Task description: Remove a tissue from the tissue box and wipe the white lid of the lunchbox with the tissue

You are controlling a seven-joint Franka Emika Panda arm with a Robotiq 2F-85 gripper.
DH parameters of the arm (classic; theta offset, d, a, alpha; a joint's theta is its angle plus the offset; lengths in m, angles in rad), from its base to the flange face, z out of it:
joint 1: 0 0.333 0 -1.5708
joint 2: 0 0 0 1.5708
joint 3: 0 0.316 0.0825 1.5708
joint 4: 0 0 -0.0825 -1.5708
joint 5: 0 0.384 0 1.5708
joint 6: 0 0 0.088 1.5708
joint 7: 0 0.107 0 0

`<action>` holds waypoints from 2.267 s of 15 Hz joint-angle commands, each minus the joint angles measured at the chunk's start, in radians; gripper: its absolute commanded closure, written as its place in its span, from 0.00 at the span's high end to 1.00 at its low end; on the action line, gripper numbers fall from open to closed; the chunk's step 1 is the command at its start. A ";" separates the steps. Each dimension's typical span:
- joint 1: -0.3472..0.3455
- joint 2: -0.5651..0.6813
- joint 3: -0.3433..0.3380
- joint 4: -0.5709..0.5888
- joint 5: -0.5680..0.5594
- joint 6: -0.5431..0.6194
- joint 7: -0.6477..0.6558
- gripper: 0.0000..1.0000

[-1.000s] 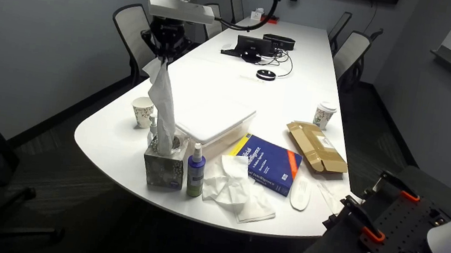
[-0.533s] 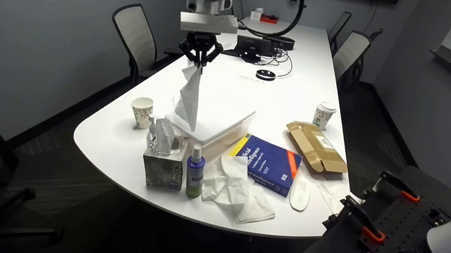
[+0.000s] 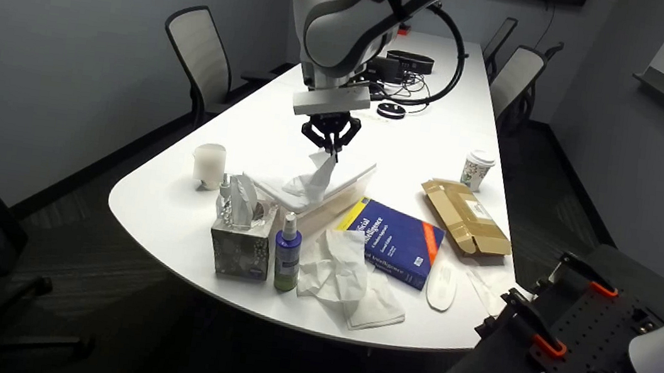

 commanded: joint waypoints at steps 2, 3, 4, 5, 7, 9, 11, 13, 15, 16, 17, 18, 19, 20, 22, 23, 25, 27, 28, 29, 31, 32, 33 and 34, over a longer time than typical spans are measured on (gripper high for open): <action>0.020 0.031 -0.007 -0.035 -0.043 0.066 0.089 0.00; 0.027 0.047 -0.012 -0.027 -0.058 0.085 0.106 0.00; 0.031 0.065 -0.014 -0.015 -0.072 0.104 0.114 0.00; 0.034 0.081 -0.014 -0.008 -0.086 0.117 0.118 0.00; 0.039 0.110 -0.013 -0.001 -0.099 0.146 0.117 0.00; 0.045 0.135 -0.010 0.010 -0.102 0.168 0.116 0.00; 0.049 0.158 -0.007 0.027 -0.096 0.194 0.109 0.00; 0.053 0.172 -0.001 0.048 -0.085 0.221 0.104 0.00; 0.053 0.177 -0.003 0.066 -0.081 0.251 0.102 0.00; 0.052 0.175 -0.002 0.077 -0.075 0.261 0.102 0.00; 0.052 0.174 -0.002 0.086 -0.072 0.270 0.100 0.00; 0.051 0.173 -0.001 0.095 -0.071 0.276 0.092 0.00; 0.052 0.173 -0.002 0.102 -0.073 0.282 0.090 0.00; 0.052 0.174 0.000 0.110 -0.072 0.283 0.087 0.00; 0.054 0.176 -0.001 0.124 -0.072 0.274 0.088 0.00; 0.056 0.178 -0.006 0.128 -0.075 0.271 0.093 0.00; 0.063 0.183 -0.020 0.132 -0.087 0.256 0.100 0.00; 0.063 0.198 -0.030 0.139 -0.093 0.253 0.104 0.00; 0.062 0.208 -0.037 0.141 -0.095 0.256 0.105 0.00; 0.062 0.219 -0.045 0.146 -0.098 0.257 0.106 0.00; 0.063 0.235 -0.059 0.155 -0.104 0.247 0.105 0.00; 0.063 0.242 -0.065 0.158 -0.106 0.245 0.104 0.00; 0.063 0.246 -0.071 0.158 -0.108 0.242 0.103 0.00; 0.062 0.247 -0.075 0.153 -0.109 0.241 0.102 0.00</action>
